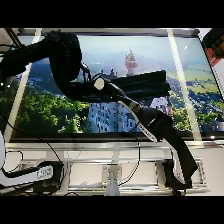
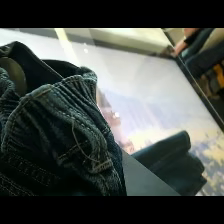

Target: Fold the clothes and pants, and hang the long-sleeved shirts on hangers.

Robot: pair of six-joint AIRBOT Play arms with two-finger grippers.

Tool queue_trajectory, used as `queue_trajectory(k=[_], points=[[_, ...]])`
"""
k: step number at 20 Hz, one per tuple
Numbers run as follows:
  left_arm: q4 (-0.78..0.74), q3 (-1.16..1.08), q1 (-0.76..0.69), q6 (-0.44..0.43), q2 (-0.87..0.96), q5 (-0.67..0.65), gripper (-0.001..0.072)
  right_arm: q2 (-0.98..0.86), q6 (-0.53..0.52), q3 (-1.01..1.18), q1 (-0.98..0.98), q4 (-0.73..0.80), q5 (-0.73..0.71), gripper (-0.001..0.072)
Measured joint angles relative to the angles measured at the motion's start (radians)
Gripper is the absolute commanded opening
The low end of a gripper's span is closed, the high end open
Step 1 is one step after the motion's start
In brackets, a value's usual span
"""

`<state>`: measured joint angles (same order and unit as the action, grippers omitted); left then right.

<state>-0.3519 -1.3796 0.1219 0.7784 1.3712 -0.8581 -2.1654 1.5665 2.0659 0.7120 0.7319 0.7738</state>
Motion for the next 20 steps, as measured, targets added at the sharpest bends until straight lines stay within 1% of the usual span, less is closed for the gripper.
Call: queue_trajectory(k=[2, 5, 7, 10, 11, 12, 13, 14, 17, 20], points=[[-0.034, 0.0, -0.031, 0.013, 0.024, -0.001, 0.0046, 0.041, -0.021, 0.0, -0.06, 0.074, 0.082, 0.0026], [-0.101, 0.001, -0.079, 0.099, 0.076, -0.016, 0.0047, 0.144, -0.076, 0.0, -0.163, 0.195, 0.231, 0.0027], [-0.128, 0.001, -0.113, 0.141, 0.116, -0.067, 0.0046, 0.229, -0.113, 0.0, -0.233, 0.253, 0.299, 0.0027], [-0.15, 0.001, -0.172, 0.17, 0.169, -0.154, 0.0056, 0.364, -0.147, 0.001, -0.332, 0.303, 0.357, 0.0028], [-0.154, 0.001, -0.195, 0.18, 0.185, -0.176, 0.0176, 0.406, -0.154, 0.001, -0.36, 0.314, 0.365, 0.0028], [-0.156, 0.001, -0.22, 0.184, 0.198, -0.193, 0.0462, 0.44, -0.159, 0.001, -0.384, 0.32, 0.371, 0.0028], [-0.155, 0.001, -0.246, 0.185, 0.21, -0.21, 0.0715, 0.473, -0.163, 0.001, -0.407, 0.327, 0.374, 0.0028], [-0.156, 0.001, -0.27, 0.189, 0.219, -0.222, 0.0691, 0.5, -0.165, 0.0, -0.425, 0.33, 0.376, 0.0028], [-0.154, 0.001, -0.32, 0.201, 0.233, -0.242, 0.0691, 0.555, -0.169, -0.008, -0.464, 0.341, 0.385, 0.0028], [-0.142, 0.0, -0.305, 0.208, 0.223, -0.253, 0.0691, 0.576, -0.172, -0.016, -0.48, 0.358, 0.397, 0.0028]])
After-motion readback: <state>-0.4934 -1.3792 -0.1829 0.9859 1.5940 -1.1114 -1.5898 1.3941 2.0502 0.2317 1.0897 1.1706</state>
